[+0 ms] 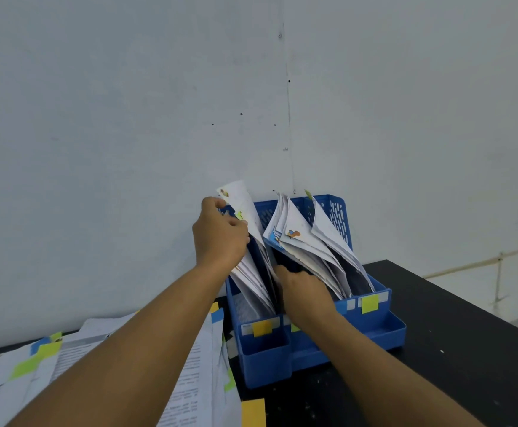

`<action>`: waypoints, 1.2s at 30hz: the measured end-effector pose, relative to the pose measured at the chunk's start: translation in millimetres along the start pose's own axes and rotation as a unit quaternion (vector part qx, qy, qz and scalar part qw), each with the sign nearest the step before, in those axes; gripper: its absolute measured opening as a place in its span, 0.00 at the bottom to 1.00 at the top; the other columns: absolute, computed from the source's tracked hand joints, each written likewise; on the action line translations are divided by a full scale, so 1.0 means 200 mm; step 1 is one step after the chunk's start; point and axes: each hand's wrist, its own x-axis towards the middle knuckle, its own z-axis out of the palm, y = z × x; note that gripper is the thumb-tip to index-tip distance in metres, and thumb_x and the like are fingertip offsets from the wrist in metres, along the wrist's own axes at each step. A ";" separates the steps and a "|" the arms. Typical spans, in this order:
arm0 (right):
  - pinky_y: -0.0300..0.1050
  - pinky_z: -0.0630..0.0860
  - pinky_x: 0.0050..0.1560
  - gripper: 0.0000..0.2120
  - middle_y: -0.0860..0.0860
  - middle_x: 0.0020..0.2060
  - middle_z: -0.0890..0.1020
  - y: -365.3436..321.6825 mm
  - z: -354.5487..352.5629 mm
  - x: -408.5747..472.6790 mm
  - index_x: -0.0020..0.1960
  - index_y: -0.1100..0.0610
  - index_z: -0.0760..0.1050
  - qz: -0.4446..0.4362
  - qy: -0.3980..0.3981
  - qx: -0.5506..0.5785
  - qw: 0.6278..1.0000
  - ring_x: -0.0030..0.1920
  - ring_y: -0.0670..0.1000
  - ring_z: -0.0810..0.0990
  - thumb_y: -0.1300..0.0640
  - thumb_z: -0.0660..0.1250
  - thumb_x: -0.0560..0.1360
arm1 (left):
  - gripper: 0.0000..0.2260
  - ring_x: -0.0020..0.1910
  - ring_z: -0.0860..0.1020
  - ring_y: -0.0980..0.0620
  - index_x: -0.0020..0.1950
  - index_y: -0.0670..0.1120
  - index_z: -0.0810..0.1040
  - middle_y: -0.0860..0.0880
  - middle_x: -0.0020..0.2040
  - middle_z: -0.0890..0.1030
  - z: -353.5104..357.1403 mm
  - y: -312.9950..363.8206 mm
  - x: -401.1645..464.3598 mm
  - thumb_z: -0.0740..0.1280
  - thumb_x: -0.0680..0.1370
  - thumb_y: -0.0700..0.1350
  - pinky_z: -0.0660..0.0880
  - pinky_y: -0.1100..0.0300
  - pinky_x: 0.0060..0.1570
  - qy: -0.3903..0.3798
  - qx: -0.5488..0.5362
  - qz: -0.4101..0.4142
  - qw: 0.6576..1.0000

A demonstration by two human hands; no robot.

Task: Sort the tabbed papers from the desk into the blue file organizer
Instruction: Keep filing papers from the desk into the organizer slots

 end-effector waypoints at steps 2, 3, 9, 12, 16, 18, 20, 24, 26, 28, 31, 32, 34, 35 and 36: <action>0.41 0.54 0.23 0.11 0.53 0.34 0.82 0.01 -0.01 0.00 0.49 0.57 0.74 -0.003 0.093 -0.056 0.994 0.29 0.55 0.77 0.69 0.69 0.70 | 0.21 0.35 0.83 0.53 0.66 0.51 0.64 0.50 0.40 0.80 -0.01 0.02 0.01 0.65 0.77 0.37 0.79 0.62 0.37 0.013 -0.007 0.000 1.000; 0.39 0.44 0.23 0.13 0.51 0.26 0.79 0.03 -0.02 0.01 0.41 0.56 0.75 -0.001 0.116 -0.073 0.991 0.22 0.53 0.74 0.67 0.75 0.64 | 0.24 0.36 0.83 0.52 0.70 0.51 0.62 0.51 0.39 0.80 -0.01 0.03 0.01 0.65 0.77 0.37 0.80 0.60 0.39 0.016 -0.009 0.000 1.000; 0.41 0.59 0.26 0.17 0.52 0.32 0.81 0.04 0.04 -0.03 0.44 0.55 0.75 -0.014 0.075 -0.039 0.996 0.30 0.53 0.79 0.41 0.72 0.74 | 0.19 0.37 0.82 0.52 0.68 0.49 0.67 0.49 0.40 0.81 -0.03 0.01 0.05 0.65 0.79 0.40 0.77 0.65 0.37 0.031 0.022 0.027 0.999; 0.44 0.72 0.39 0.16 0.53 0.47 0.84 0.04 0.07 -0.04 0.58 0.54 0.73 0.022 0.001 0.060 0.998 0.46 0.56 0.82 0.43 0.65 0.79 | 0.18 0.39 0.83 0.50 0.67 0.49 0.68 0.48 0.42 0.82 -0.04 0.00 0.08 0.65 0.79 0.40 0.78 0.61 0.44 0.061 0.015 0.035 0.997; 0.42 0.67 0.31 0.09 0.52 0.42 0.83 0.05 0.04 -0.02 0.55 0.54 0.75 0.025 0.040 0.045 0.998 0.41 0.54 0.82 0.54 0.69 0.77 | 0.16 0.42 0.81 0.50 0.66 0.48 0.69 0.52 0.41 0.80 -0.06 0.01 0.12 0.66 0.79 0.41 0.80 0.55 0.49 0.108 0.019 0.062 0.992; 0.37 0.48 0.23 0.13 0.50 0.29 0.80 0.06 0.03 -0.02 0.43 0.55 0.77 0.022 0.108 -0.034 0.993 0.26 0.52 0.78 0.62 0.79 0.63 | 0.14 0.40 0.80 0.53 0.64 0.48 0.71 0.52 0.42 0.79 -0.06 0.03 0.12 0.66 0.79 0.42 0.78 0.63 0.45 0.137 0.006 0.108 0.985; 0.36 0.39 0.26 0.20 0.48 0.24 0.75 0.07 0.04 -0.02 0.36 0.54 0.75 0.012 0.131 -0.046 0.990 0.19 0.51 0.72 0.66 0.82 0.54 | 0.12 0.38 0.78 0.55 0.63 0.47 0.72 0.53 0.43 0.79 -0.06 0.04 0.11 0.65 0.80 0.43 0.73 0.69 0.40 0.158 0.016 0.160 0.974; 0.41 0.52 0.25 0.13 0.51 0.34 0.77 0.07 0.08 -0.02 0.43 0.56 0.74 -0.034 0.062 -0.004 0.997 0.31 0.53 0.73 0.47 0.73 0.75 | 0.08 0.41 0.77 0.53 0.56 0.49 0.78 0.51 0.48 0.81 -0.04 -0.01 0.13 0.61 0.81 0.44 0.69 0.62 0.39 0.136 0.144 0.159 0.967; 0.42 0.56 0.27 0.19 0.50 0.36 0.74 0.06 0.06 -0.02 0.40 0.56 0.71 -0.008 0.004 0.015 1.000 0.35 0.52 0.71 0.40 0.64 0.79 | 0.07 0.43 0.77 0.51 0.52 0.49 0.80 0.50 0.48 0.81 -0.05 -0.04 0.14 0.61 0.81 0.44 0.71 0.60 0.39 0.095 0.208 0.126 0.965; 0.43 0.58 0.28 0.26 0.49 0.31 0.70 0.04 0.02 -0.04 0.34 0.55 0.67 0.018 -0.030 0.022 0.999 0.34 0.52 0.70 0.35 0.60 0.78 | 0.07 0.45 0.78 0.49 0.50 0.49 0.79 0.50 0.47 0.82 -0.06 -0.06 0.15 0.61 0.80 0.44 0.76 0.56 0.42 0.048 0.275 0.110 0.954; 0.43 0.66 0.35 0.26 0.50 0.33 0.76 0.04 0.01 -0.06 0.37 0.53 0.73 0.029 -0.059 0.038 0.997 0.36 0.51 0.74 0.30 0.59 0.76 | 0.06 0.48 0.77 0.46 0.50 0.51 0.78 0.49 0.49 0.81 -0.08 -0.07 0.15 0.62 0.78 0.44 0.77 0.50 0.49 0.022 0.341 0.093 0.935; 0.44 0.69 0.42 0.23 0.49 0.40 0.80 0.04 0.02 -0.06 0.45 0.52 0.77 0.029 -0.073 0.066 0.995 0.41 0.51 0.76 0.32 0.60 0.76 | 0.07 0.51 0.76 0.45 0.53 0.51 0.78 0.48 0.52 0.80 -0.09 -0.08 0.16 0.62 0.78 0.46 0.77 0.49 0.51 0.025 0.341 0.092 0.935; 0.48 0.69 0.55 0.18 0.47 0.52 0.82 0.05 0.03 -0.06 0.59 0.50 0.75 0.040 -0.103 0.127 0.986 0.53 0.52 0.78 0.39 0.63 0.77 | 0.16 0.59 0.73 0.43 0.65 0.50 0.73 0.45 0.60 0.75 -0.09 -0.08 0.17 0.65 0.78 0.51 0.74 0.49 0.56 0.021 0.321 0.087 0.943; 0.48 0.69 0.58 0.17 0.47 0.55 0.82 0.05 0.02 -0.05 0.62 0.49 0.74 0.045 -0.118 0.145 0.981 0.56 0.52 0.78 0.43 0.63 0.78 | 0.23 0.62 0.72 0.43 0.70 0.51 0.69 0.45 0.64 0.73 -0.09 -0.09 0.18 0.66 0.77 0.53 0.73 0.48 0.58 -0.002 0.307 0.078 0.948; 0.48 0.69 0.58 0.15 0.48 0.56 0.82 0.04 0.01 -0.05 0.63 0.50 0.74 0.046 -0.127 0.145 0.980 0.57 0.52 0.78 0.47 0.63 0.78 | 0.28 0.63 0.71 0.42 0.74 0.51 0.65 0.44 0.66 0.72 -0.09 -0.09 0.19 0.67 0.76 0.55 0.73 0.47 0.60 -0.032 0.289 0.065 0.955</action>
